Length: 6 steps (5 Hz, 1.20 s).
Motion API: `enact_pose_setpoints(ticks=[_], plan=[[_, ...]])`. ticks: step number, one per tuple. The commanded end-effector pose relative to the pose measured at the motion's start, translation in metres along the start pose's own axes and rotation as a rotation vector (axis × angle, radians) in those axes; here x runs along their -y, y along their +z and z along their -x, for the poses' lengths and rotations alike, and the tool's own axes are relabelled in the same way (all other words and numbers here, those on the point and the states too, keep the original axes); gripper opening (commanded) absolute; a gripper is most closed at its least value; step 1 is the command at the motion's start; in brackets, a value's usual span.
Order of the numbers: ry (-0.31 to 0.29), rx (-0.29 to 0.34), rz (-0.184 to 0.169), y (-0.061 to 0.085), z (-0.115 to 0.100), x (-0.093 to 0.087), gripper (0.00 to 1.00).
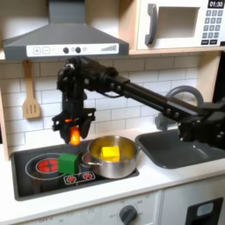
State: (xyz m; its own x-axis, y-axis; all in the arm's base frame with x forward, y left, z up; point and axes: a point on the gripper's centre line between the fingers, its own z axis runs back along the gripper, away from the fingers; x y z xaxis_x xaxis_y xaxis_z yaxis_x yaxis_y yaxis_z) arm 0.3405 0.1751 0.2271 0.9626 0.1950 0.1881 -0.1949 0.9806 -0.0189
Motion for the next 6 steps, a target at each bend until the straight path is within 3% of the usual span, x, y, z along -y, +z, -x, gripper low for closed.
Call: enact_pose_setpoints(ticks=[1, 5, 6], plan=[[-0.055, 0.004, 0.017, 0.006, 0.013, 0.023, 0.0], [-0.153, -0.021, 0.051, 0.007, 0.049, 0.061, 0.0], [-0.169, -0.037, 0.059, 0.0, 0.055, 0.066, 0.0]])
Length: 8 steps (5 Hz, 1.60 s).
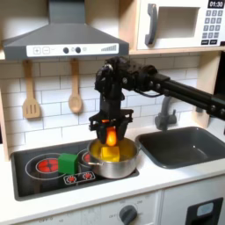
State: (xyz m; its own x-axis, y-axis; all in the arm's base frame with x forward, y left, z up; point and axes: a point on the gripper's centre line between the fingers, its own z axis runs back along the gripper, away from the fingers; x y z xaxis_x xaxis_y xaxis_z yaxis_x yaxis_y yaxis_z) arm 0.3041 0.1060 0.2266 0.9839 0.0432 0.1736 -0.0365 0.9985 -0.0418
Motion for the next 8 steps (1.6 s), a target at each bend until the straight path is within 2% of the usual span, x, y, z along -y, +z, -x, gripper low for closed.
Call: enact_pose_setpoints(ticks=[1, 2, 3, 5, 6, 7, 8], plan=[[-0.012, -0.038, 0.01, -0.015, 0.009, 0.008, 0.0], [-0.019, -0.049, 0.019, -0.023, 0.006, 0.009, 0.0], [-0.035, -0.036, 0.015, -0.021, 0.0, 0.012, 0.0], [-0.043, -0.074, 0.017, -0.029, 0.006, 0.012, 0.0], [-0.036, -0.068, 0.019, -0.027, 0.004, 0.01, 1.0], [-0.03, -0.059, 0.032, -0.021, 0.002, 0.008, 1.0], [-0.045, -0.054, 0.021, -0.018, 0.0, 0.011, 1.0]])
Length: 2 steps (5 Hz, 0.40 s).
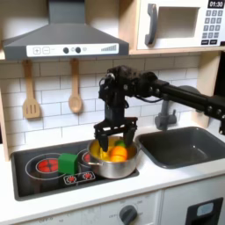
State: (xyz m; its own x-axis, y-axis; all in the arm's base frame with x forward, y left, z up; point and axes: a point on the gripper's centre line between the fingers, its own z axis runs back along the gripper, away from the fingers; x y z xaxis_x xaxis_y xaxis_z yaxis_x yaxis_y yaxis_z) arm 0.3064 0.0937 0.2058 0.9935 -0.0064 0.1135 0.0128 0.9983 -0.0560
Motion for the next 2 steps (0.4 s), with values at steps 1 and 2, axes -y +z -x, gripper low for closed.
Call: enact_pose_setpoints(ticks=[1, 2], plan=[[0.027, 0.021, -0.016, 0.0103, -0.0011, -0.0054, 1.0], [0.051, 0.018, -0.022, 0.0088, -0.0012, -0.0094, 1.0]])
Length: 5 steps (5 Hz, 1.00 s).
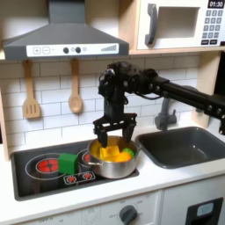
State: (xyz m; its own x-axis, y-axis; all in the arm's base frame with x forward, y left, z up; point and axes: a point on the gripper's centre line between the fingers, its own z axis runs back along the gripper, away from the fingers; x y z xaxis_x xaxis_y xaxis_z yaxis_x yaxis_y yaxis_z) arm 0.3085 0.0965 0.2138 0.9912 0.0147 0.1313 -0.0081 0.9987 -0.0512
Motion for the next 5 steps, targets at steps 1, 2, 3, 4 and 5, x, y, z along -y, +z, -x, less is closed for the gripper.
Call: enact_pose_setpoints(ticks=[1, 2, 3, 4, 5], plan=[[0.08, -0.001, -0.021, 0.002, 0.004, -0.017, 1.0], [0.098, -0.006, -0.027, -0.002, 0.005, -0.017, 1.0], [0.146, -0.01, -0.041, -0.007, 0.003, -0.015, 1.0], [0.159, -0.004, -0.043, -0.012, -0.002, -0.017, 1.0], [0.169, -0.005, -0.054, -0.014, -0.01, -0.016, 1.0]])
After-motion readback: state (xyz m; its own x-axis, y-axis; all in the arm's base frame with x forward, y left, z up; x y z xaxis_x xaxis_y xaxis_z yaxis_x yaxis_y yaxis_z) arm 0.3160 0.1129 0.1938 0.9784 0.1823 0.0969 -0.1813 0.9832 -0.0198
